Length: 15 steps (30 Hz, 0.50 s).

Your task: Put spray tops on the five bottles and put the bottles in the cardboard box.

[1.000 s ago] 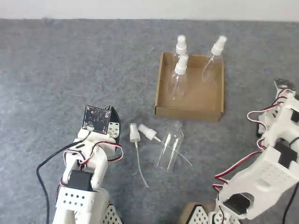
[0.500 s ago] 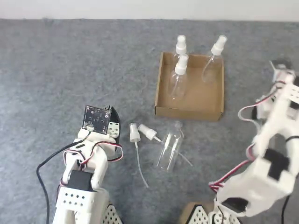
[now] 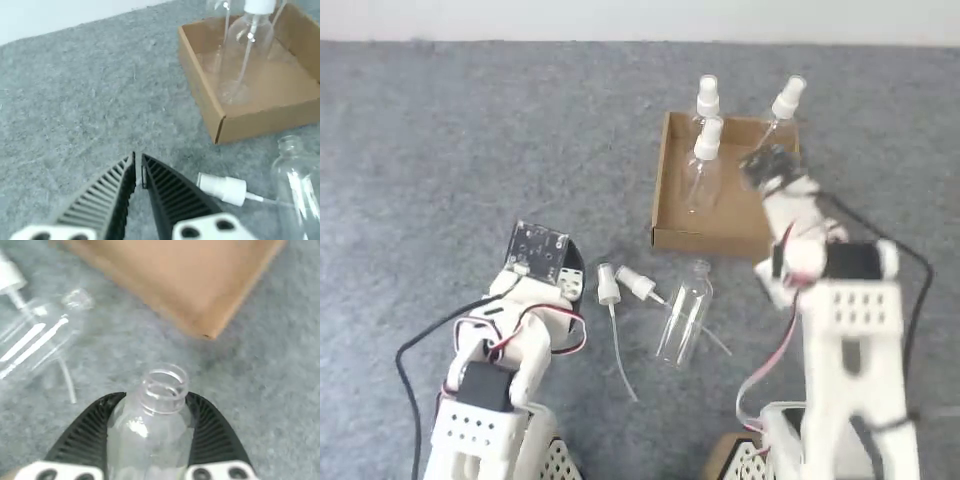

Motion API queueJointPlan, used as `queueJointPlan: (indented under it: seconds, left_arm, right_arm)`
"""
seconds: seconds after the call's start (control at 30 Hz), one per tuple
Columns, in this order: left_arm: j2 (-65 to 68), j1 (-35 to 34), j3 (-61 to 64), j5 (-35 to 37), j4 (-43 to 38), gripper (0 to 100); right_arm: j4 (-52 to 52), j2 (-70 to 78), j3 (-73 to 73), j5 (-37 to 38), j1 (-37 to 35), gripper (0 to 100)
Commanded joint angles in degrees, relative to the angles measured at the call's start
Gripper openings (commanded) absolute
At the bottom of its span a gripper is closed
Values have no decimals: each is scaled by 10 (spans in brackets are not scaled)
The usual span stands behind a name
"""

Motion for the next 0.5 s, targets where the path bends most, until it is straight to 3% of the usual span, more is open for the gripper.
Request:
queueJointPlan:
  seconds: [0.0,0.23,0.47]
  left_arm:
    - [114,11,-109,-11,36,13]
    - [426,-4,-299,-25,107,47]
    - [663,-27,-349,-25,27,160]
  right_arm:
    - [-16,-103,62,-9,-57,6]
    - [-71,-155,148,-71,-156,6]
    - [-95,-161,164,-93,-164,6]
